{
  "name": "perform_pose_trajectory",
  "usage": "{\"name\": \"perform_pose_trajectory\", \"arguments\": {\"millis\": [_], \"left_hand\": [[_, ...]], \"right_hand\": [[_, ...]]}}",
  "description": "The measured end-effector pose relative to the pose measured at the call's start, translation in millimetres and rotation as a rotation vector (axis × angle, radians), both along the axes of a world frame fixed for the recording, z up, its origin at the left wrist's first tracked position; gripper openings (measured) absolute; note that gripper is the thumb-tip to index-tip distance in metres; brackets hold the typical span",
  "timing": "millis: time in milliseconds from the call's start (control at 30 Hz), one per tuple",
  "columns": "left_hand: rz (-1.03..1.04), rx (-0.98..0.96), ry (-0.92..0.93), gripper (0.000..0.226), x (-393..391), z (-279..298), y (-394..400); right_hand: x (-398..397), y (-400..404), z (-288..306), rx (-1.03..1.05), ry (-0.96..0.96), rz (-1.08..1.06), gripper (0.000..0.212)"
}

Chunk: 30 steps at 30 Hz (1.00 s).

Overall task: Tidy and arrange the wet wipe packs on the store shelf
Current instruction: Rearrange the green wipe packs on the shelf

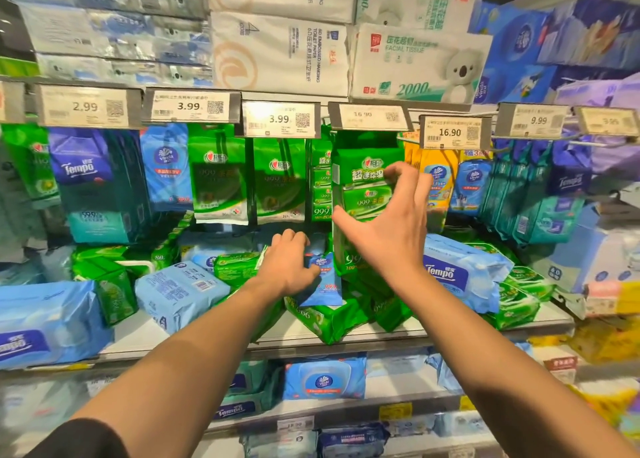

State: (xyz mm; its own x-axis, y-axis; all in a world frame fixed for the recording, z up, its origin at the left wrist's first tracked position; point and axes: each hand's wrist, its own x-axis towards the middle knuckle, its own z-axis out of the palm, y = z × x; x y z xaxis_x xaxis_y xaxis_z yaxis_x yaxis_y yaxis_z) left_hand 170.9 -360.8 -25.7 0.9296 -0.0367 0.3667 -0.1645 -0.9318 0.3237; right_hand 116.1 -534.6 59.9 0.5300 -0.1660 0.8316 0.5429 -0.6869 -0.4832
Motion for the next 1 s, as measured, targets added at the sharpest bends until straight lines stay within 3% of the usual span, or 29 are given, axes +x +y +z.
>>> {"name": "perform_pose_trajectory", "arguments": {"millis": [433,800,1000], "left_hand": [[0.048,0.037,0.043,0.061,-5.6,0.3,12.9],[0.061,0.115,0.08,0.069,-3.0,-6.5,20.7],[0.089,0.099,0.071,0.071,0.8,-8.6,31.1]], "right_hand": [[50.0,22.1,-4.3,-0.043,0.144,-0.09,0.087],[82.1,30.0,-13.2,-0.056,0.349,-0.111,0.08],[78.0,29.9,-19.9,0.0,0.292,-0.066,0.082]]}}
